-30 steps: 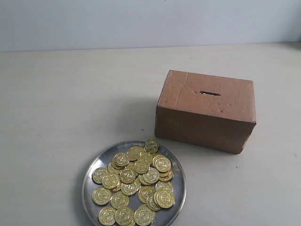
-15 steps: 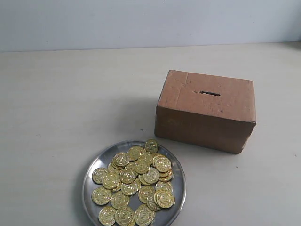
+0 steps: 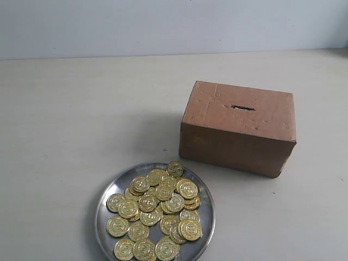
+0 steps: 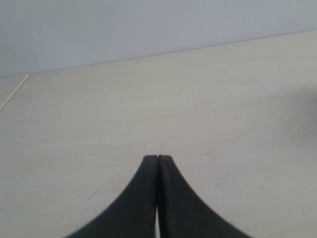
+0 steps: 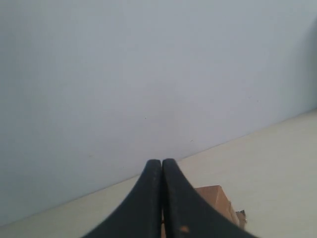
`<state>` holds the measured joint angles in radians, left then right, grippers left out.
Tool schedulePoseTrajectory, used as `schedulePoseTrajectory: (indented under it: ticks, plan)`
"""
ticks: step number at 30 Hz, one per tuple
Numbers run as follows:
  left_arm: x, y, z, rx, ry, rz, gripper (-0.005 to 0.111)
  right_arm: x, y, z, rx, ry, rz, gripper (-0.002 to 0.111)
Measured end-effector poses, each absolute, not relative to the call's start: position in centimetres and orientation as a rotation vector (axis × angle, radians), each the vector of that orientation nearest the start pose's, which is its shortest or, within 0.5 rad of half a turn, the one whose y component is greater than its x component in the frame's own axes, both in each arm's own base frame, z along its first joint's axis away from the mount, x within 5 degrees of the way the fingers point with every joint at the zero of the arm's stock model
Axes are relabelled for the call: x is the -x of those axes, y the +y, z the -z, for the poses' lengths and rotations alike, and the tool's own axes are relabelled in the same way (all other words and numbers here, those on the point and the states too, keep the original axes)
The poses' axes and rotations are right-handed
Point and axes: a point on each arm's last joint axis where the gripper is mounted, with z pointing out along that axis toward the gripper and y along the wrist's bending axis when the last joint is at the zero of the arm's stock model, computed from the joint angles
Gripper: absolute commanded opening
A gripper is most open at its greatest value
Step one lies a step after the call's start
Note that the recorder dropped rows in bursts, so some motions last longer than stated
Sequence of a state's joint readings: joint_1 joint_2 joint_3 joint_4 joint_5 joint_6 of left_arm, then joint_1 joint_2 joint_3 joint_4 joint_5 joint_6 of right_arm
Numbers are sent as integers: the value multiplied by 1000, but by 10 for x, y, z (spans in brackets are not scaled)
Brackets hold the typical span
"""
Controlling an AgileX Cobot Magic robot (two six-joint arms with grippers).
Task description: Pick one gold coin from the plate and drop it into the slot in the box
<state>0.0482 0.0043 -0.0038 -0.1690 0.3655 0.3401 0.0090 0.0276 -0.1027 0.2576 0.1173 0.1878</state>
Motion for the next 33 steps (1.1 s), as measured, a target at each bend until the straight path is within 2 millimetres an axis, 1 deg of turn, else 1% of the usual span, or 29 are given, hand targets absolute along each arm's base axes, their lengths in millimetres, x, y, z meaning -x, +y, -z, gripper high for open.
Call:
schedulePoseTrajectory:
  ticks: [3,8,11,14,16,19,23,25,27,30,33]
  plan:
    - [-53,-3,-182,-165,1838,-105,0,-54,5,-253,-301,1538,-390,0]
    - [-53,-3,-182,-165,1838,-105,0,-61,10,-281,-237,1694,-385,0]
    - [-53,-3,-182,-165,1838,-105,0,-69,17,-301,-116,1802,-371,0]
    - [-53,-3,-182,-165,1838,-105,0,-77,26,-321,22,1882,-405,0]
    - [-53,-3,-182,-165,1838,-105,0,-86,33,-333,144,1939,-435,0]
    - [-53,-3,-182,-165,1838,-105,0,-102,43,-345,304,2031,-502,0]
    - [-53,-3,-182,-165,1838,-105,0,-123,56,-349,457,2135,-668,0]
    - [-53,-3,-182,-165,1838,-105,0,-133,62,-349,506,2161,-775,0]
    - [-53,-3,-182,-165,1838,-105,0,-144,66,-345,551,2202,-855,0]
    - [-53,-3,-182,-165,1838,-105,0,-161,69,-335,609,2256,-900,0]
    - [-53,-3,-182,-165,1838,-105,0,-175,75,-323,669,2272,-901,0]
